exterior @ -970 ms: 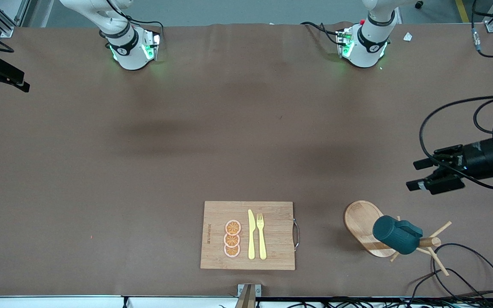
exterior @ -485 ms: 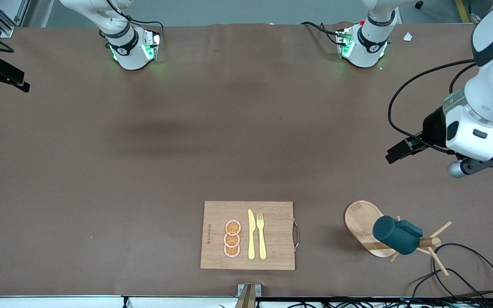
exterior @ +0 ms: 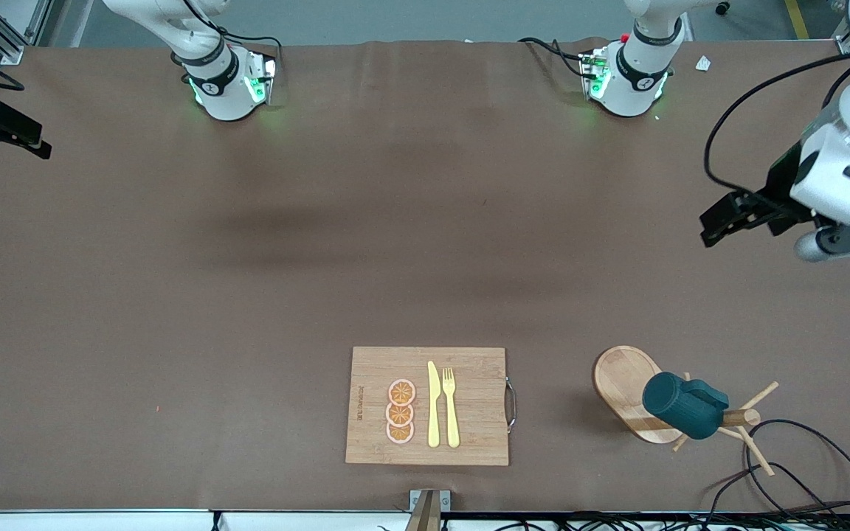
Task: Pass cup and hang on rack
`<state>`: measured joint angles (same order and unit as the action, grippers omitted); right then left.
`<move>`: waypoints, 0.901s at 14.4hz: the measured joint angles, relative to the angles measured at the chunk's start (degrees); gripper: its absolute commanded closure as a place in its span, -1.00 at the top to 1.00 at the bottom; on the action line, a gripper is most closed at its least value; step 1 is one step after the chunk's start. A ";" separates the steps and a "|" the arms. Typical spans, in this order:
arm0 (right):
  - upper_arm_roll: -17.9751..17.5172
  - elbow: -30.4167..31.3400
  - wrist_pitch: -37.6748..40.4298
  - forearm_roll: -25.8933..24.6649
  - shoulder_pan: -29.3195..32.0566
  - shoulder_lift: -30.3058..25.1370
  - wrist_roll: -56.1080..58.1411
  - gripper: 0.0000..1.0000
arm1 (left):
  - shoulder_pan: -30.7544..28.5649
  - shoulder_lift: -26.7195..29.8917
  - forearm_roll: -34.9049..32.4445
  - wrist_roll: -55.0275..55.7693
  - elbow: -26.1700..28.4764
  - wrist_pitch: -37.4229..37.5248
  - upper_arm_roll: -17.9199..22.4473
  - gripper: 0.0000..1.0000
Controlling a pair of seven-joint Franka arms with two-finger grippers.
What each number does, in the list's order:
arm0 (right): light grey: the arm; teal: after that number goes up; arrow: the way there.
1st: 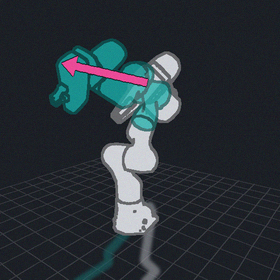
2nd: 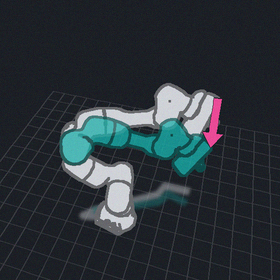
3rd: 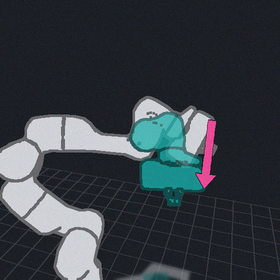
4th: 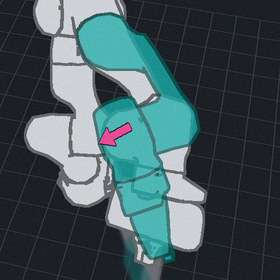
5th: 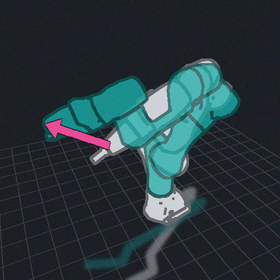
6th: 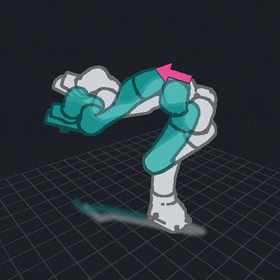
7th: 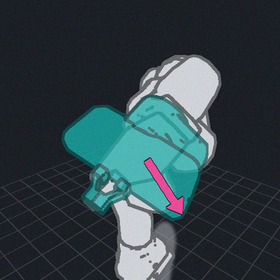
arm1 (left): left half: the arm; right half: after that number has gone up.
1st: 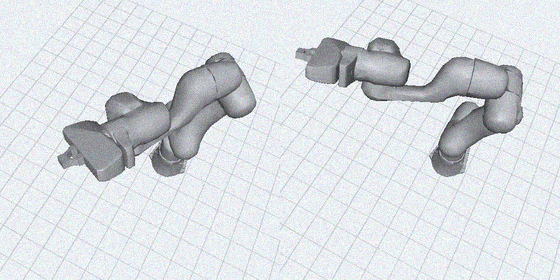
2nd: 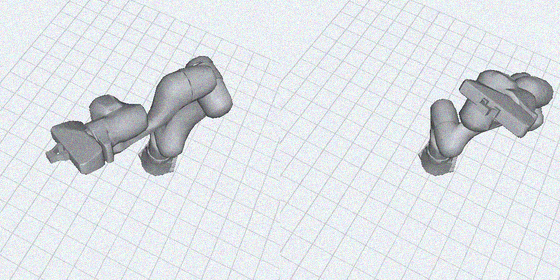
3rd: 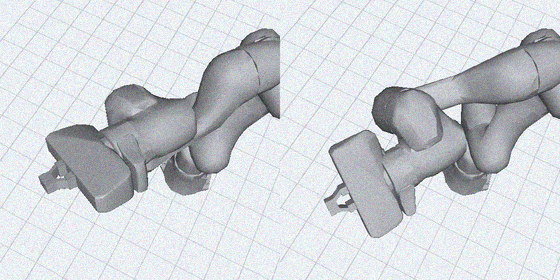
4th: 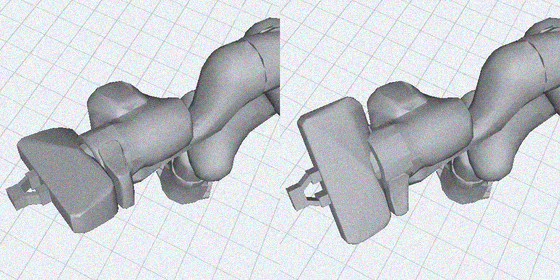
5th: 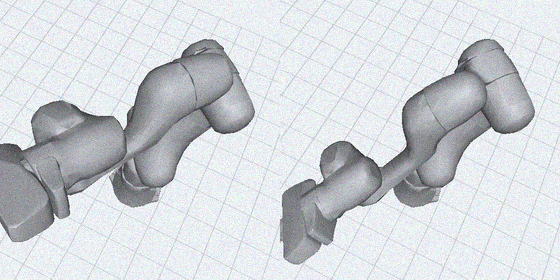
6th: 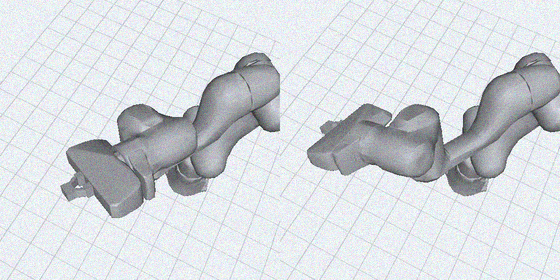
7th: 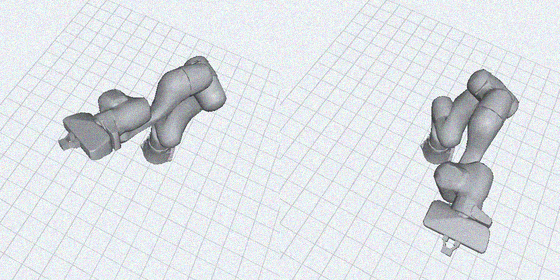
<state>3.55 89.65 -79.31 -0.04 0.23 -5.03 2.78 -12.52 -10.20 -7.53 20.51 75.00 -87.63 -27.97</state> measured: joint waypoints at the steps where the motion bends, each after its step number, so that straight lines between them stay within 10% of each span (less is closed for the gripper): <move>1: 0.00 0.00 0.00 0.00 0.00 0.00 0.00 1.00 | 2.59 1.77 0.11 -2.03 1.27 0.60 3.77 1.00; 6: 0.00 0.00 0.00 0.00 0.00 0.00 0.00 1.00 | 11.11 9.31 4.53 -8.53 9.64 1.88 16.41 1.00; 13: -0.01 0.00 0.00 0.00 0.00 0.00 0.00 1.00 | 11.48 14.46 6.88 -10.80 16.21 1.88 17.66 1.00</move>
<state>3.54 89.65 -79.31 -0.04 0.22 -5.03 2.78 -1.04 4.26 -0.65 9.71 91.21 -85.75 -10.31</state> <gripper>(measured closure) 0.000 0.000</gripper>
